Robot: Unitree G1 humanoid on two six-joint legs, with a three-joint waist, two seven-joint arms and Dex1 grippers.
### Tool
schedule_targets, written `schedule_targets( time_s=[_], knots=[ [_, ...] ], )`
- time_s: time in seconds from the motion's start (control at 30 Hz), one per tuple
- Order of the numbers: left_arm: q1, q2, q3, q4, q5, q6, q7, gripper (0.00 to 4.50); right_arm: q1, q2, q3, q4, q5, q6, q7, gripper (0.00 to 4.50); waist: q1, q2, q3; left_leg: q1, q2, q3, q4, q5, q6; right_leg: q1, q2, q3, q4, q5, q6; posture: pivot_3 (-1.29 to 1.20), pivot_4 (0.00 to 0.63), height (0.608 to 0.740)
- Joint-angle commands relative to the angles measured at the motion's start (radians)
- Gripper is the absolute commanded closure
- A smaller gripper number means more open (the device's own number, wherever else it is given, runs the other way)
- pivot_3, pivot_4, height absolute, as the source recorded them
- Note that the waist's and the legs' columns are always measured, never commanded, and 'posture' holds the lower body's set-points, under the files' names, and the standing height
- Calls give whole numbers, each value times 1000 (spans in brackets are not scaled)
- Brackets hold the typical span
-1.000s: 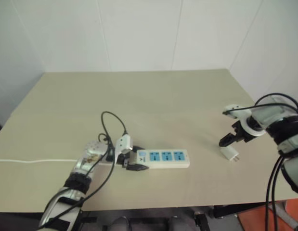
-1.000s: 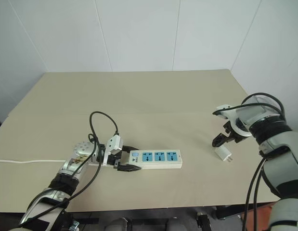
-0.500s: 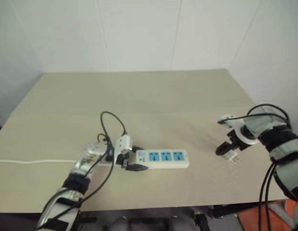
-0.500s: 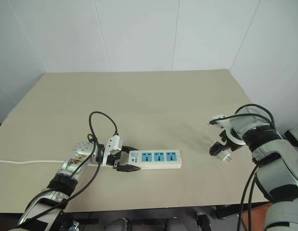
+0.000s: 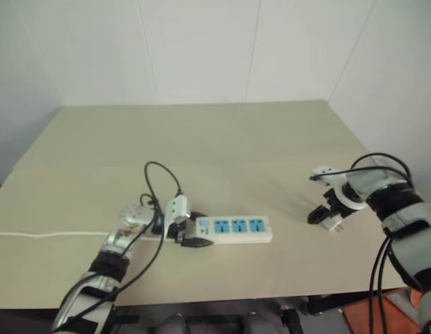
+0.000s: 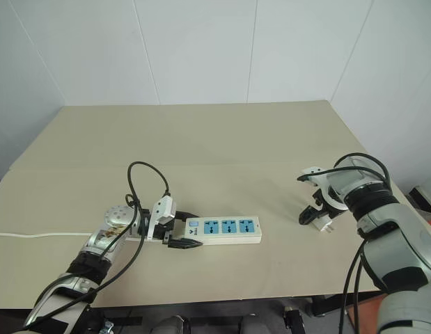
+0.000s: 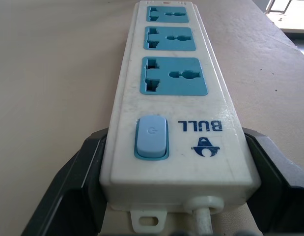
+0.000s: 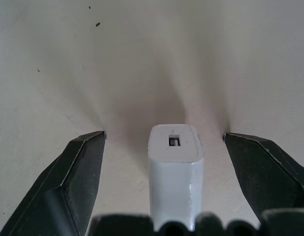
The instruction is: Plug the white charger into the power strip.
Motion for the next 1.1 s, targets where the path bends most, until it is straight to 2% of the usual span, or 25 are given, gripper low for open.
schedule_targets(
  time_s=[0.03,0.2,0.33,0.37,0.5,0.67,0.8,0.87,0.97,1.1],
  knots=[
    [22,23,-21,-6,19,23,-2,1210,12,-2,-21,-6,-15,-8,12,376,-2,0,0,0,0,0,0,0,0,0,0,0,0,0,0,0,150,740],
    [24,26,-21,-9,19,23,1,1210,26,-6,-18,-34,-16,6,23,1823,-5,0,0,0,0,0,0,0,0,0,0,0,0,0,0,0,150,740],
    [22,30,-19,-6,20,21,2,1210,36,-10,-22,-68,-16,24,30,3212,-10,0,0,1,0,0,0,0,0,1,0,0,0,0,0,0,150,740],
    [22,31,-18,-4,20,20,2,1210,40,-14,-26,-83,-14,27,33,3388,-11,0,0,1,0,0,0,0,0,1,0,0,0,0,0,0,150,740],
    [19,34,-16,1,19,19,5,1210,43,-17,-92,-125,-7,27,0,3387,-14,0,0,1,0,0,0,0,0,1,0,0,0,0,0,0,150,740],
    [15,37,-10,9,18,16,6,1210,115,10,-347,-294,67,-101,-122,3387,-14,0,0,1,0,0,0,0,0,1,0,0,0,0,0,0,150,740],
    [7,41,-6,22,17,11,4,1210,226,139,-643,-503,228,-254,-202,3387,-17,0,0,1,0,-1,-1,0,0,1,0,0,0,0,0,0,150,740],
    [1,43,-4,29,17,9,4,1210,278,226,-736,-593,291,-324,-249,3387,-17,0,0,1,0,-2,-1,0,0,2,1,0,0,0,0,0,150,740],
    [-8,47,0,37,16,9,4,1210,376,361,-769,-737,329,-517,-300,3387,-16,0,0,1,1,-2,-1,0,0,2,1,0,0,0,1,0,150,740],
    [-16,50,3,41,16,11,7,1210,446,474,-721,-816,384,-594,-295,3387,-18,0,0,2,1,-2,0,0,0,3,1,0,0,1,1,0,150,740]
  ],
)
